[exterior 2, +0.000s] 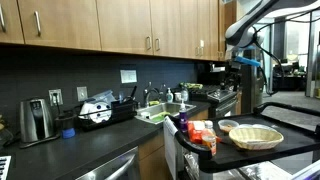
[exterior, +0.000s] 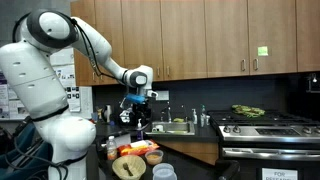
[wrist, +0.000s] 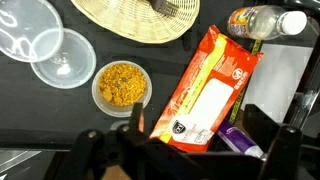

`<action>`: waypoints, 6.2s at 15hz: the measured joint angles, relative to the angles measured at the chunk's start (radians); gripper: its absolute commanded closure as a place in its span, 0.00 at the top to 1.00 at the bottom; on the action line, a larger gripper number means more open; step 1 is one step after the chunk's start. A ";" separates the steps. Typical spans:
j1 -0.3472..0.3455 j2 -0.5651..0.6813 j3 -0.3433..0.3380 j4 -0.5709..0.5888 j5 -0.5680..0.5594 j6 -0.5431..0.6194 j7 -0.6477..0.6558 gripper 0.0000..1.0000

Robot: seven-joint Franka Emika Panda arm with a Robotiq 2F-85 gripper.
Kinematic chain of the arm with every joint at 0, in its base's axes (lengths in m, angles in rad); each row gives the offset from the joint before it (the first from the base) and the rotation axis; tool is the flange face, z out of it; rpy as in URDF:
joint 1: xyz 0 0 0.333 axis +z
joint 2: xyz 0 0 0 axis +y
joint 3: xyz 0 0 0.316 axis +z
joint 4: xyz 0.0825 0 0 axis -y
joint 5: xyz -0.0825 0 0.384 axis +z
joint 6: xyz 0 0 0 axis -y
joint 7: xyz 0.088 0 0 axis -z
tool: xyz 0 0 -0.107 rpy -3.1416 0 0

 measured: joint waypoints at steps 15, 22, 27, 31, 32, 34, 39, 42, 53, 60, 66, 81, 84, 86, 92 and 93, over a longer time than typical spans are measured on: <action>-0.005 0.002 0.003 0.000 -0.005 0.000 -0.015 1.00; -0.027 0.001 -0.002 -0.013 -0.079 -0.011 -0.122 1.00; -0.039 -0.005 -0.019 -0.047 -0.142 -0.050 -0.213 1.00; -0.049 -0.014 -0.030 -0.107 -0.178 -0.064 -0.254 1.00; -0.051 -0.014 -0.031 -0.123 -0.189 -0.064 -0.261 1.00; -0.051 -0.016 -0.030 -0.151 -0.207 -0.063 -0.272 1.00; -0.050 -0.036 -0.028 -0.215 -0.254 -0.036 -0.309 1.00; -0.047 -0.055 -0.028 -0.263 -0.282 0.015 -0.338 1.00; 0.038 -0.026 -0.011 -0.297 -0.285 0.240 -0.368 1.00; 0.024 0.045 -0.011 -0.297 -0.303 0.253 -0.420 1.00; 0.000 0.111 -0.018 -0.297 -0.319 0.255 -0.451 1.00; -0.003 0.294 -0.012 -0.296 -0.318 0.425 -0.455 1.00; -0.003 0.318 -0.006 -0.295 -0.314 0.443 -0.455 1.00; -0.003 0.329 -0.003 -0.295 -0.310 0.446 -0.455 1.00; -0.004 0.359 0.008 -0.294 -0.309 0.501 -0.433 1.00; -0.007 0.364 0.010 -0.294 -0.312 0.526 -0.423 1.00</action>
